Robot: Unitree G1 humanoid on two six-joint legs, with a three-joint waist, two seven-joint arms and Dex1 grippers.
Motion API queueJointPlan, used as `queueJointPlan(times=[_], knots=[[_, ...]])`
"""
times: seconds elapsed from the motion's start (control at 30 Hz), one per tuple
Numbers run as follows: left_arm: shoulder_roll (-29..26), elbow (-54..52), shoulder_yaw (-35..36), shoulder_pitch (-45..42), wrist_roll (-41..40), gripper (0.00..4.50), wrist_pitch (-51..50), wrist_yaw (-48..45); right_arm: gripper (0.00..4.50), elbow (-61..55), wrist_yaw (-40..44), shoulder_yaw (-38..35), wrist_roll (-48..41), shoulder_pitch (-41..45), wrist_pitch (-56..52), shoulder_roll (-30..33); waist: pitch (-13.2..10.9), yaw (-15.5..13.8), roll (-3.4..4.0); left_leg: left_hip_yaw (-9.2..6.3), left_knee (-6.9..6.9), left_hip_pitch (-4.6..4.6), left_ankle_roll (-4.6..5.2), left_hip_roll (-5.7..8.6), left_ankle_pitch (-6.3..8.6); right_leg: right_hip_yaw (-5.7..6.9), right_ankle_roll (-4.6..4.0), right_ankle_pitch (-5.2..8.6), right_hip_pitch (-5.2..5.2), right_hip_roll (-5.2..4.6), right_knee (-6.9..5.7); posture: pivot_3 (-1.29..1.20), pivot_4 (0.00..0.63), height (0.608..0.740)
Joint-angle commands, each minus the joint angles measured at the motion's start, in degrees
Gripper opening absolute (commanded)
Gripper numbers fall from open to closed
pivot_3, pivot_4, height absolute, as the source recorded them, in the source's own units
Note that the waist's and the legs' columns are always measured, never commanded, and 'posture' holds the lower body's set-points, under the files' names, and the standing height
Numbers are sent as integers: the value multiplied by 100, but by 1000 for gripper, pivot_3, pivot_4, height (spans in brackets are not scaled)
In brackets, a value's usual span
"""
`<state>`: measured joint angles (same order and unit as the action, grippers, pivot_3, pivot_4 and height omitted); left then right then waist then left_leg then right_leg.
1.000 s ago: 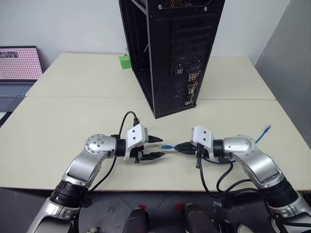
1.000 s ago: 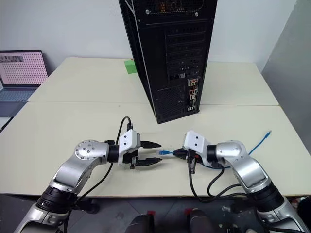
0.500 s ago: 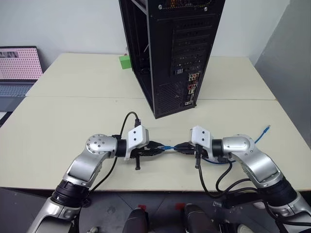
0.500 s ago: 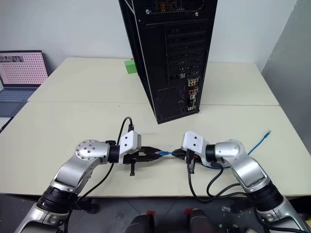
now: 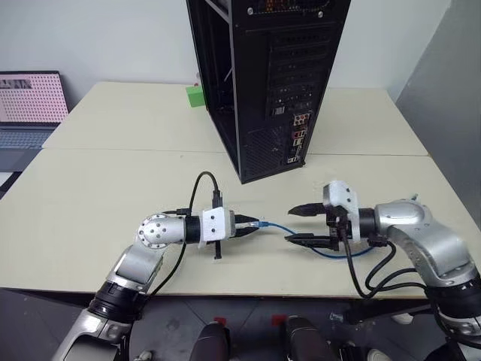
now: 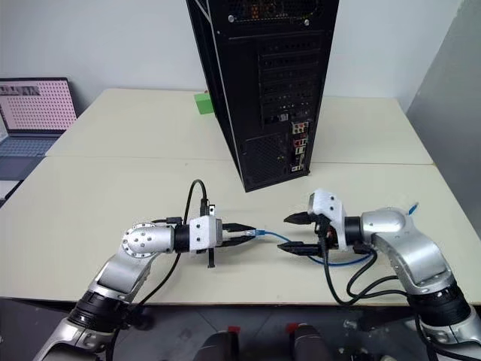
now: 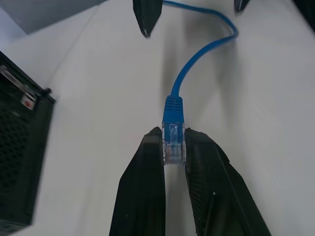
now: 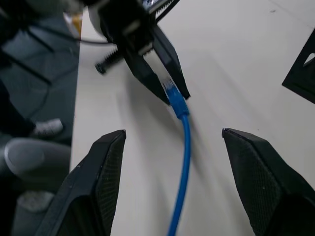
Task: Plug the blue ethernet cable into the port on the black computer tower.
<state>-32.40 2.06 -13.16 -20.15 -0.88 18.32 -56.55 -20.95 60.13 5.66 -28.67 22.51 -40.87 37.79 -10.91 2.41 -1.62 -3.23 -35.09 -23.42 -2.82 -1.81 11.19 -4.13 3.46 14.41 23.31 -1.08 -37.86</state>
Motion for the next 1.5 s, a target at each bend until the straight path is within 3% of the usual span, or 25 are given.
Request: queueJointPlan(times=[0.03,0.13,0.3,0.7,1.13,1.43,1.5], knots=[[28,280,19,-26,619,299,1542,594,3185,-291,-309,-296,-602,-51,-545,-160,0,-7,0,1,0,0,0,0,0,0,0,0,0,0,0,0,150,740],[15,546,18,-79,1192,299,2708,1119,3185,-287,-567,-334,-827,-66,-855,-328,0,-25,0,1,0,-1,0,0,0,-1,1,-1,-1,-1,2,0,150,740],[-101,929,88,-213,1828,299,3828,1758,3185,-142,-901,-244,-1011,29,-1094,-655,0,-58,0,2,0,-1,0,0,0,0,2,-1,-1,-1,2,0,150,740],[-238,1174,10,-429,2207,299,4344,2463,3185,115,-891,126,-1019,210,-1186,-864,1,-57,1,2,-1,-1,0,1,0,1,5,-2,-1,-1,0,0,150,740],[-326,1097,-125,-394,2268,299,4395,2637,27,256,-916,144,-1089,359,-1280,-934,1,-56,2,1,0,-1,0,1,0,2,5,-2,-1,-1,-2,0,150,740],[-388,1147,-268,-341,2150,299,4323,2609,0,291,-872,159,-1135,444,-1403,-895,1,-56,1,1,0,-1,0,1,0,2,5,-2,-1,-1,-2,0,150,740],[-477,1209,-436,-278,1832,1003,4131,2342,0,295,-864,138,-1153,439,-1442,-874,1,-55,2,1,0,-1,0,1,0,2,5,-2,-1,-1,-2,0,150,740]])
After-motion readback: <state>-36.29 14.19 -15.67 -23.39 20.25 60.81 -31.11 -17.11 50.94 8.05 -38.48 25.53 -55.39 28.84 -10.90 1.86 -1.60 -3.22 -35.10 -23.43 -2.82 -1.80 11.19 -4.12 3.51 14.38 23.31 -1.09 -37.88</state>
